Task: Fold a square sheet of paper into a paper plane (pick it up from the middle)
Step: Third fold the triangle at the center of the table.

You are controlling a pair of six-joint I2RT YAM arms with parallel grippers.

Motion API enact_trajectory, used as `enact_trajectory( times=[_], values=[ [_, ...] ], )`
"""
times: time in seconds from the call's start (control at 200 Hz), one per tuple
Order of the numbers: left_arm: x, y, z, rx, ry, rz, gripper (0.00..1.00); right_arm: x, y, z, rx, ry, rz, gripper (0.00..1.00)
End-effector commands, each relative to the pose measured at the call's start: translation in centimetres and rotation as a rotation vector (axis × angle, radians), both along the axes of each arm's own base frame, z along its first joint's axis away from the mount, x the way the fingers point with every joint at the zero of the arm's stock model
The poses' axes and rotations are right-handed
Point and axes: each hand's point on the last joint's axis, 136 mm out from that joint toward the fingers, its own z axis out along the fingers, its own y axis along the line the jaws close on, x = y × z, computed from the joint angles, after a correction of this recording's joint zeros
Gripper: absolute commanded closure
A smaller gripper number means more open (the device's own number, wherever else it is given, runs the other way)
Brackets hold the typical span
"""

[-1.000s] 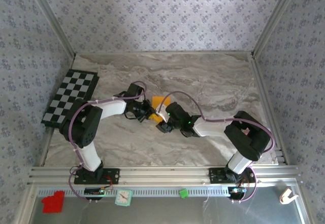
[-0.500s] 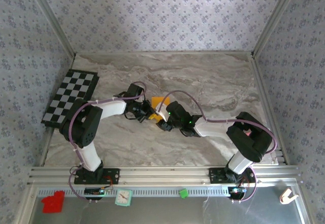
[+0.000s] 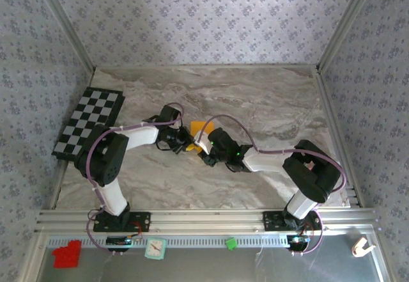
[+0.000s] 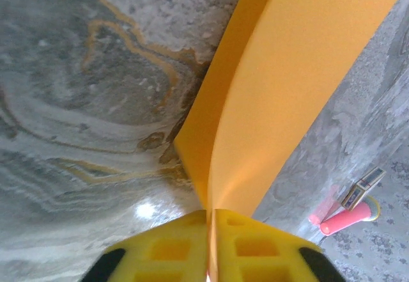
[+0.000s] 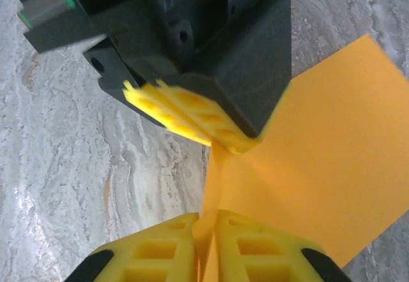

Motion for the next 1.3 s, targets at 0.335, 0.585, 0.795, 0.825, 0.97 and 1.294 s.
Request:
enact_trajectory(
  times=[0.335, 0.585, 0.795, 0.825, 0.97, 1.294],
  values=[
    [3.1, 2.9, 5.2, -0.048, -0.162, 0.006, 0.65, -3.0, 0.9, 1.3, 0.147, 0.196, 0.105, 0.93],
    [3.5, 1.0, 5.8, -0.083, -0.193, -0.036, 0.65, -4.0, 1.1, 0.8, 0.189, 0.29, 0.135, 0.95],
    [3.8, -0.3, 5.0, -0.08, -0.179, -0.073, 0.65, -4.8, 1.4, 0.5, 0.204, 0.347, 0.165, 0.95],
    [3.8, -0.5, 4.8, -0.073, -0.174, -0.08, 0.65, -5.0, 1.5, 0.4, 0.204, 0.358, 0.176, 0.95],
    [3.9, -0.5, 2.9, -0.009, -0.131, -0.108, 0.66, -6.0, 1.8, -0.2, 0.181, 0.422, 0.215, 0.95],
    [3.4, 0.9, -1.6, 0.14, -0.039, -0.148, 0.82, -5.5, 1.9, -0.8, 0.166, 0.452, 0.184, 0.94]
  ],
)
